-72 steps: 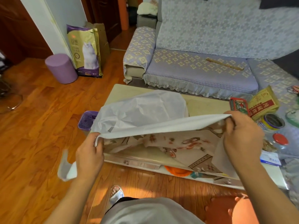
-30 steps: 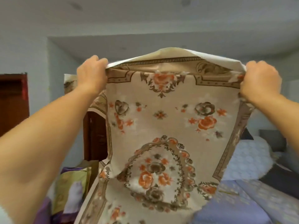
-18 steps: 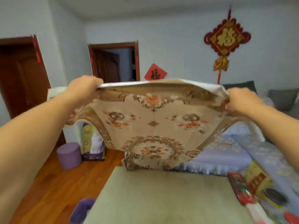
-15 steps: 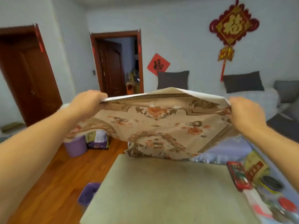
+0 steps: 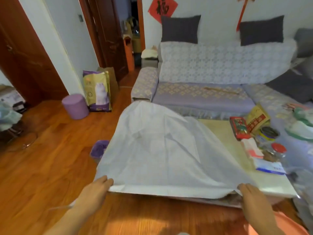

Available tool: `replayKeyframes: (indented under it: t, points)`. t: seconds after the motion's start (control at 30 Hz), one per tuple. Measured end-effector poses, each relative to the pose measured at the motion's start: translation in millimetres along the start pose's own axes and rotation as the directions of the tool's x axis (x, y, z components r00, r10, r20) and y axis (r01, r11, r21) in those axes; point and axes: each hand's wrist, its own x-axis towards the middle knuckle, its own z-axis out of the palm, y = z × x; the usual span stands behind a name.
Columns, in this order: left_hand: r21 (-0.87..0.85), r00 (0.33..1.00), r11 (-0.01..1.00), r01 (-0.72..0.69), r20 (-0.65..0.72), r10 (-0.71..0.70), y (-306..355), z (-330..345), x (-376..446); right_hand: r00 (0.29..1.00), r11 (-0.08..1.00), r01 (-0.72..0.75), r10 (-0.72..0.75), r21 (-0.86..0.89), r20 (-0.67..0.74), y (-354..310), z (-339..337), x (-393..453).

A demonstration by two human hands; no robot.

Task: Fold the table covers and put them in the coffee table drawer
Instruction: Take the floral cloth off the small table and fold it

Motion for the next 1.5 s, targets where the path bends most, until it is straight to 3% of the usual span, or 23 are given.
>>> replayKeyframes:
  t: [0.17, 0.37, 0.5, 0.6, 0.67, 0.7, 0.8, 0.87, 0.9, 0.93, 1.07, 1.1, 1.13, 1.2, 1.23, 1.27, 1.4, 1.5]
  points:
    - [0.017, 0.99, 0.995, 0.103, 0.094, -0.104, -30.5, 43.1, -48.2, 0.987, 0.993, -0.112, 0.114, -0.025, 0.116, -48.6, 6.3, -39.9]
    - [-0.049, 0.956, 0.955, 0.292, 0.044, -0.29, -58.6, 76.1, -91.2, 0.974, 0.99, -0.125, 0.136, -0.068, 0.182, -87.3, 5.3, -74.1]
    - [-0.101, 0.947, 0.941, 0.322, 0.027, -0.321, -52.9, 84.7, -112.1, 0.961, 0.961, -0.275, 0.275, -0.017, 0.01, -86.0, 21.8, -85.9]
    - [-0.154, 0.95, 0.939, 0.308, -0.008, -0.313, -43.8, 85.6, -129.5, 0.868, 0.87, -0.471, 0.486, 0.149, -0.096, -90.1, 31.1, -101.3]
    - [-0.191, 0.954, 0.939, 0.286, -0.033, -0.297, -37.7, 82.7, -137.3, 0.732, 0.714, -0.643, 0.679, 0.276, -0.05, -102.7, 25.8, -110.4]
    - [-0.188, 0.956, 0.943, 0.275, -0.048, -0.288, -35.3, 81.3, -139.8, 0.649, 0.603, -0.727, 0.759, 0.327, 0.044, -106.8, 23.0, -110.9]
    - [-0.115, 0.957, 0.959, 0.258, -0.105, -0.27, -34.1, 74.1, -145.9, 0.542, 0.387, -0.803, 0.791, 0.453, 0.286, -118.9, 17.8, -105.5]
    - [-0.054, 0.955, 0.959, 0.279, -0.088, -0.283, -36.3, 70.6, -150.1, 0.478, 0.071, -0.707, 0.781, 0.704, 0.401, -130.2, 21.6, -98.5]
    - [-0.019, 0.954, 0.956, 0.293, -0.067, -0.294, -36.7, 68.5, -152.7, 0.452, -0.155, -0.588, 0.751, 0.794, 0.481, -136.6, 22.2, -96.1]
    - [0.006, 0.951, 0.951, 0.31, -0.02, -0.309, -36.3, 66.7, -155.1, 0.439, -0.321, -0.489, 0.713, 0.811, 0.547, -138.9, 23.2, -93.9]
    - [-0.046, 0.859, 0.872, 0.487, 0.204, -0.469, -30.6, 68.1, -159.9, 0.36, -0.701, -0.2, 0.597, 0.684, 0.717, -123.8, 27.2, -89.8]
    - [-0.126, 0.817, 0.822, 0.556, 0.265, -0.512, -29.0, 72.2, -158.3, 0.377, -0.754, -0.147, 0.555, 0.64, 0.741, -119.6, 25.6, -90.3]
    - [-0.306, 0.768, 0.706, 0.639, 0.32, -0.555, -25.8, 73.7, -155.8, 0.404, -0.791, -0.091, 0.526, 0.605, 0.748, -117.8, 22.8, -91.4]
    - [-0.684, 0.633, 0.198, 0.702, 0.473, -0.613, -13.7, 69.6, -152.3, 0.37, -0.816, -0.096, 0.503, 0.571, 0.781, -114.6, 20.7, -92.2]
    - [-0.761, 0.59, -0.054, 0.647, 0.544, -0.596, -5.8, 66.6, -152.2, 0.334, -0.818, -0.117, 0.501, 0.563, 0.798, -110.9, 21.7, -93.5]
    - [-0.802, 0.594, -0.2, 0.563, 0.561, -0.577, 2.0, 65.4, -152.8, 0.303, -0.83, -0.125, 0.49, 0.544, 0.818, -110.9, 18.6, -93.9]
    - [-0.865, 0.62, -0.292, 0.409, 0.498, -0.606, 16.6, 73.6, -150.4, 0.156, -0.847, -0.151, 0.489, 0.51, 0.858, -108.9, 15.1, -105.0]
    - [-0.842, 0.537, -0.426, 0.332, 0.54, -0.648, 15.4, 72.3, -145.4, 0.052, -0.896, -0.177, 0.404, 0.407, 0.913, -94.0, 30.7, -121.5]
